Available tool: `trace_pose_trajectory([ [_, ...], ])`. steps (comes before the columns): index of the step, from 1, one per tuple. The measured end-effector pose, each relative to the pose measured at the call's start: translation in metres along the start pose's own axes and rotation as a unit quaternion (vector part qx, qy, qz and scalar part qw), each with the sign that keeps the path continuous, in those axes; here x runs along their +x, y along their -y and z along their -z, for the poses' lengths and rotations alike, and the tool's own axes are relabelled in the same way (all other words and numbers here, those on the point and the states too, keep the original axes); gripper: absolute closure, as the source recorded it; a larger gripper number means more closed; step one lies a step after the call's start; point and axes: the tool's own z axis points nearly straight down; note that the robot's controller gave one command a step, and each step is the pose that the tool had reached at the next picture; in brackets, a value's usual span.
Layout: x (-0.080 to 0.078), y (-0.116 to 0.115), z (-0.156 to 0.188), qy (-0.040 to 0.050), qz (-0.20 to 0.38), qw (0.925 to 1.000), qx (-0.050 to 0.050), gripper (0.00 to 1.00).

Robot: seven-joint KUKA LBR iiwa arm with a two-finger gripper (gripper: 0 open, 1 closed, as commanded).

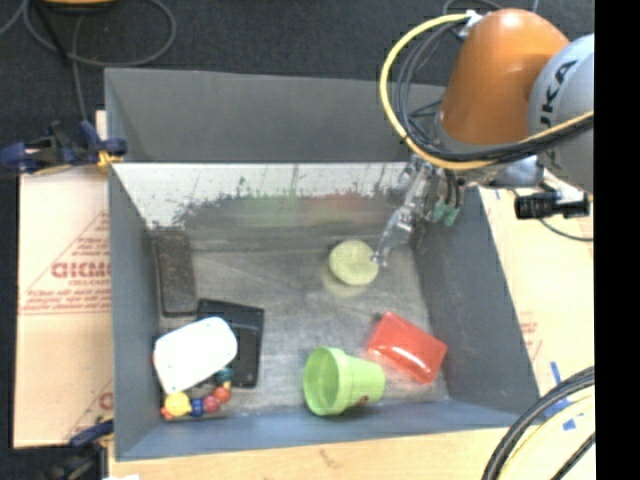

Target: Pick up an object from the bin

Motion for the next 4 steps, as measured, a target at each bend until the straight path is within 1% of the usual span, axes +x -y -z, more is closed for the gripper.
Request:
trace_pose_trajectory([
  [1,-0.010,-0.017,-0.068,-0.0016,0.001,1.0000,0.001,0.00],
  [2,-0.020,0.011,-0.095,-0.0070,0.071,0.9975,0.001,0.00],
  [3,0.000,0.015,-0.145,-0.0015,0.120,0.9928,0.001,0.00],
  [4,-0.019,-0.027,-0.168,0.0116,0.311,0.9504,0.001,1.00],
])
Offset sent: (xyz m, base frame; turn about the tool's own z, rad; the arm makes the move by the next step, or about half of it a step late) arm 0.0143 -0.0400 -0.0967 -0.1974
